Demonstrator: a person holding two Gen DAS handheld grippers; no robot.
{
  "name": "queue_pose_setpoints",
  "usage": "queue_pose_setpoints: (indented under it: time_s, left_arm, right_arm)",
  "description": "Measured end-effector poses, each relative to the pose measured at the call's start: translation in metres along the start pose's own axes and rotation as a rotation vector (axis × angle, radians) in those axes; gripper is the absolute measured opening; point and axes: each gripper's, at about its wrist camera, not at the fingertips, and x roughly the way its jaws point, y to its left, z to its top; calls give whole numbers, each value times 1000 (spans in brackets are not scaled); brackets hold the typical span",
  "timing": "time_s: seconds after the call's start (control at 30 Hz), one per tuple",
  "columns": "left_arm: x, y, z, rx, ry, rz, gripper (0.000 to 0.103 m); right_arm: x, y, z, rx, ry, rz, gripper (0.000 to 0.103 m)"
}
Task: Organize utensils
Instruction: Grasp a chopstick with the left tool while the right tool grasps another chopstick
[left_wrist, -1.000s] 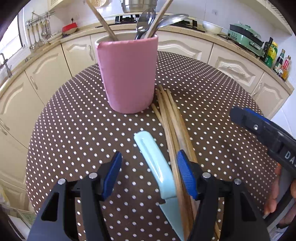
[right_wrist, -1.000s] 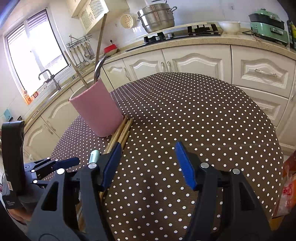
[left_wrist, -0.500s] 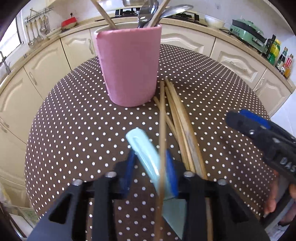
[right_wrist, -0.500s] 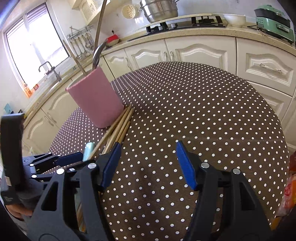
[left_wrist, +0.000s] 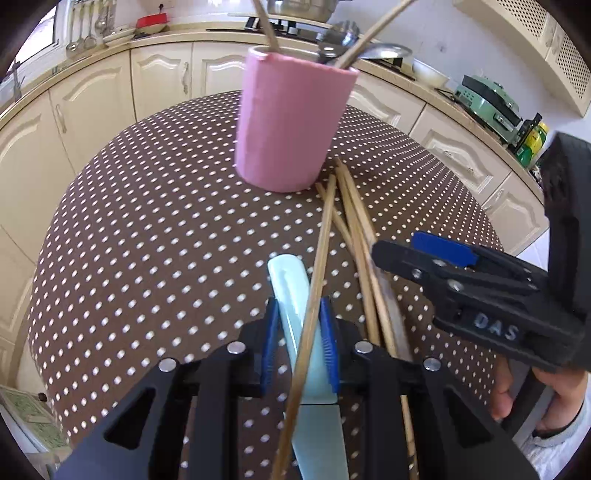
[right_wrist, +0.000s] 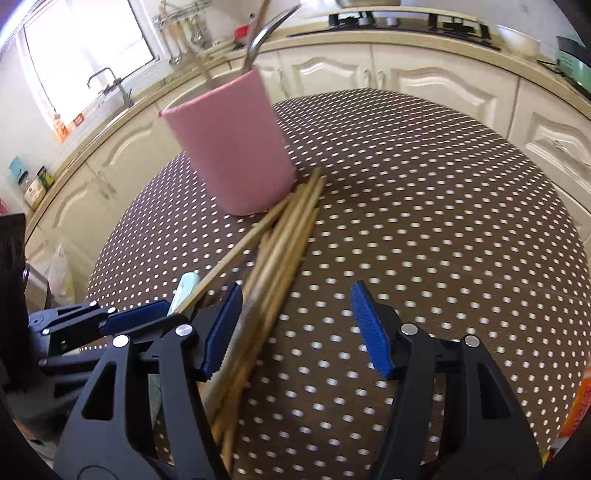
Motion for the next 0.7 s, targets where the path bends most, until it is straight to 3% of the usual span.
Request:
queue_pose_setpoints:
  time_s: [0.07,0.23,0.4,0.47,0.7]
  left_arm:
    - [-6,11,-7,-18,-3,9,22]
    - [-13,27,-14,-47,8,4,22]
    - [-13,28,-3,-43,2,11,24]
    - [-11,27,4,-28,0,23,31]
    - [5,14,30,40,10,67,31]
  right_arm:
    - [6,6,1,-12,29,7,41]
    - [10,16,4,-47,59,-10,25]
    - [7,7,5,-55,90,-43,20]
    - [4,-2,3,-36,101,-35,20]
    - [-8,-30,1,0,116,-34,18]
